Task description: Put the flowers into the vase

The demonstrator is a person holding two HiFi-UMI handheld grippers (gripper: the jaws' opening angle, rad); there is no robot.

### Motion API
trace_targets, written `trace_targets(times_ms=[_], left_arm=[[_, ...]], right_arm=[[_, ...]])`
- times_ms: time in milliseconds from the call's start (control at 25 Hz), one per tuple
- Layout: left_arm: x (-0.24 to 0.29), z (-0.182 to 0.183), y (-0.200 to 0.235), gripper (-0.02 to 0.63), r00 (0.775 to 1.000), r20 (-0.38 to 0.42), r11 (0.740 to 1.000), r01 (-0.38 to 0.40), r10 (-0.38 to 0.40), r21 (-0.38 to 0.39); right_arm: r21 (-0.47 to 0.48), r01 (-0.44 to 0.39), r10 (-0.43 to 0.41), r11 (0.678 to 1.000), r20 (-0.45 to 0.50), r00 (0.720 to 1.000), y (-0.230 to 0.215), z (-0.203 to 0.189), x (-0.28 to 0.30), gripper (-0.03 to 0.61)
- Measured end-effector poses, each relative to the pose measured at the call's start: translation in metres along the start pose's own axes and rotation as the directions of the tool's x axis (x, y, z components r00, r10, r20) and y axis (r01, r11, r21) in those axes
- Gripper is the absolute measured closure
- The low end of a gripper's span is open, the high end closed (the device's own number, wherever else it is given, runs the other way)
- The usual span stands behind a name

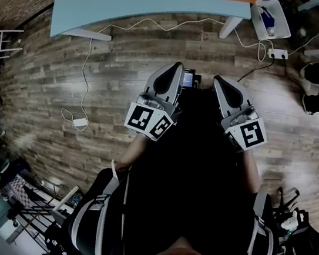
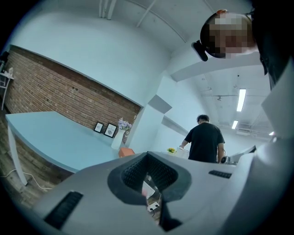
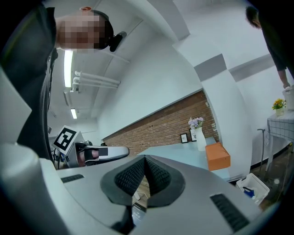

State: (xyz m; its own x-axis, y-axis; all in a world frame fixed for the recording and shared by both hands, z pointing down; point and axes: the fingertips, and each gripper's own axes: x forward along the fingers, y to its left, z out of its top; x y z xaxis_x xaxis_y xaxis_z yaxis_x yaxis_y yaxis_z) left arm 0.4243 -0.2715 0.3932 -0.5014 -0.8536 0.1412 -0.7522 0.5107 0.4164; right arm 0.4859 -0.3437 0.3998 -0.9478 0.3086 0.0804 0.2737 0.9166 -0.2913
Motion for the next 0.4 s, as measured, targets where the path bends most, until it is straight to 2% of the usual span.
trace_targets(times_ms=[400], left_arm=[[0.007, 0.000, -0.001, 0.584, 0.999, -0.004, 0.999, 0.048, -0.048, 0.015]], right_arm=[[0.021, -0.002, 0.002, 1.000, -0.003, 1.000, 0.000, -0.001, 0.010, 0.561]])
